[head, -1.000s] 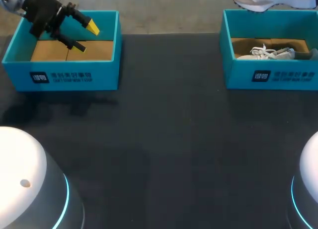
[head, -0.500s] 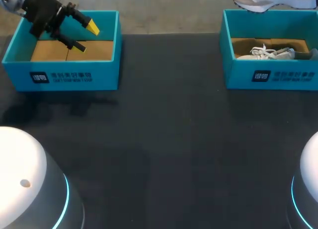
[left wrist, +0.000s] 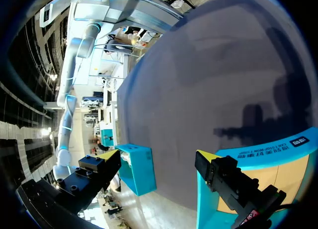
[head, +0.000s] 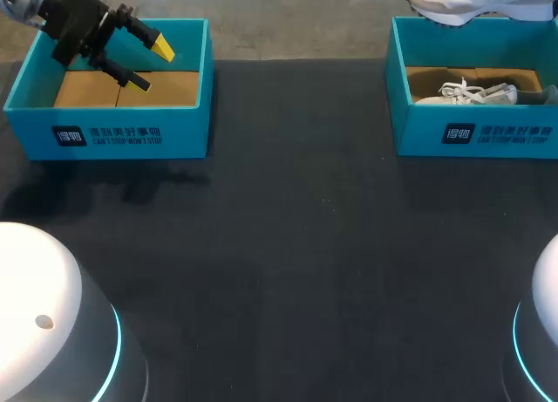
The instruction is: Take the shoe out of the shoebox, open the shoe tongue, remove and reinsert the insole, then place the shoe into the shoebox
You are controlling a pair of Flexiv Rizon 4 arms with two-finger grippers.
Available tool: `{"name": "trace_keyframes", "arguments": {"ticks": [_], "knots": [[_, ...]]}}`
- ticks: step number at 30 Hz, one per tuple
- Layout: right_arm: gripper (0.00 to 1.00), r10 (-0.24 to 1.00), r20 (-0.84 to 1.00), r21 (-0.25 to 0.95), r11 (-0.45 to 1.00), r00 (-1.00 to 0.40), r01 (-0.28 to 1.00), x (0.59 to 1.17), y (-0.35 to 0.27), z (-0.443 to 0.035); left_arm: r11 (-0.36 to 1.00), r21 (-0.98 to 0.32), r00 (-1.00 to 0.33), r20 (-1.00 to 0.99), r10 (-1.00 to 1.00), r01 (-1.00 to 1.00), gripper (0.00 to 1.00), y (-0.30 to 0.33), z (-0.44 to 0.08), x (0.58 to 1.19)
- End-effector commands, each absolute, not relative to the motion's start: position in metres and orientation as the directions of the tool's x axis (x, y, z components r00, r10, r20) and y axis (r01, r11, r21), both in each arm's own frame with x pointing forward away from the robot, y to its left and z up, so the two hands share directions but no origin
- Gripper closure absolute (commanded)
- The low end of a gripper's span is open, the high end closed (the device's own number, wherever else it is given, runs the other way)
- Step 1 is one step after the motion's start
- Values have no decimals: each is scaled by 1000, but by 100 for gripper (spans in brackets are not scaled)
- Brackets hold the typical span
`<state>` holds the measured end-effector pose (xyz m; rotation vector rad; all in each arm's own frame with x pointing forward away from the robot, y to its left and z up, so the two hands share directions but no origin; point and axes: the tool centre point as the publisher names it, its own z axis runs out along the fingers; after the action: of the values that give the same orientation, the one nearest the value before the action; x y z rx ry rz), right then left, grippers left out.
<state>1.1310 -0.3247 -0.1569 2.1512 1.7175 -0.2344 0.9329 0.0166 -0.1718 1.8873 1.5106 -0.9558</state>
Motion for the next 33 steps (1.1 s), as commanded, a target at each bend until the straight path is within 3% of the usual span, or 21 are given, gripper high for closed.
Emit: {"name": "trace_keyframes", "arguments": {"ticks": [1,33], "knots": [[100,907,-347,181,-184,238,966,1131,-326,-169,-232,-22,124,-794,595,973,0,17,-171,933],[100,921,-339,102,-168,193,980,1112,-327,-237,-232,-22,124,-794,595,973,0,17,-171,933]]}}
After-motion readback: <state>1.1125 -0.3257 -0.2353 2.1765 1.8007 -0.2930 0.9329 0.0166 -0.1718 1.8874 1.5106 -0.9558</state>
